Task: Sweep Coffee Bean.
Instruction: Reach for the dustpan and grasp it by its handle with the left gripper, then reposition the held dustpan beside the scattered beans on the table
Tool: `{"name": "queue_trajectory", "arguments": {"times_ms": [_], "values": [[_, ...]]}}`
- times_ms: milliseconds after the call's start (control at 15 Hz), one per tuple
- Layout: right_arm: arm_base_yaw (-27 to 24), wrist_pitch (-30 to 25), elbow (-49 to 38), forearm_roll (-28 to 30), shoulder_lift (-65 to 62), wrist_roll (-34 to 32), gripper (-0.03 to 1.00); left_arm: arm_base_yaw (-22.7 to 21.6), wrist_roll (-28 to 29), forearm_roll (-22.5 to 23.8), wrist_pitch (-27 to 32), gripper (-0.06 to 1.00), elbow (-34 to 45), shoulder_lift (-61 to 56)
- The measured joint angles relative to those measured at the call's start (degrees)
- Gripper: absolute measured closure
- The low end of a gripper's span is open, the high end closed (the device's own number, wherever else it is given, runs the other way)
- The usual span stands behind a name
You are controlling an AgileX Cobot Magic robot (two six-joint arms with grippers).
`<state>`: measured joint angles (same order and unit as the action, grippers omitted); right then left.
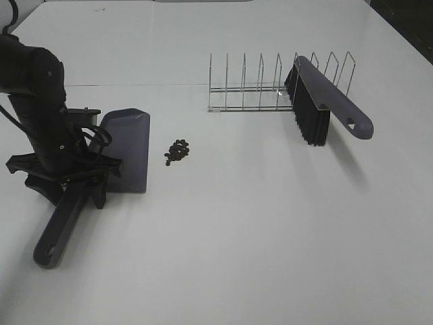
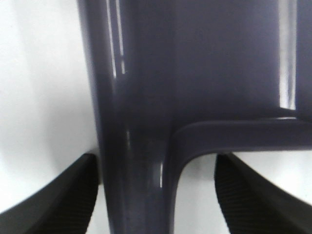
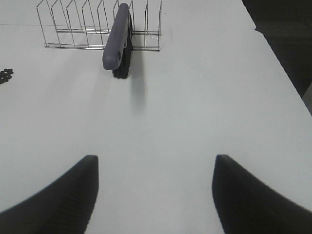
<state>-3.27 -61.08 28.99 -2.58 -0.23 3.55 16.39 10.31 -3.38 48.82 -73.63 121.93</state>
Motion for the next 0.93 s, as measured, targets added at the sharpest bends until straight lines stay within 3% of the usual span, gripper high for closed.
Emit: {"name": "queue_trajectory", "arguments": {"times_ms": [133, 200, 933], "values": [[0.0, 0.0, 0.0, 0.0, 0.0, 0.0, 0.38, 0.0, 0.0, 0.46, -0.17, 0.53, 0.0, 0.0], [0.0, 0.0, 0.0, 0.0, 0.0, 0.0, 0.38, 0.0, 0.0, 0.52, -0.23, 0.59, 0.0, 0.0], [0.0, 0.0, 0.0, 0.0, 0.0, 0.0, 0.38, 0.0, 1.55, 3.72, 1.2, 0.58, 0.0, -5.56]]}}
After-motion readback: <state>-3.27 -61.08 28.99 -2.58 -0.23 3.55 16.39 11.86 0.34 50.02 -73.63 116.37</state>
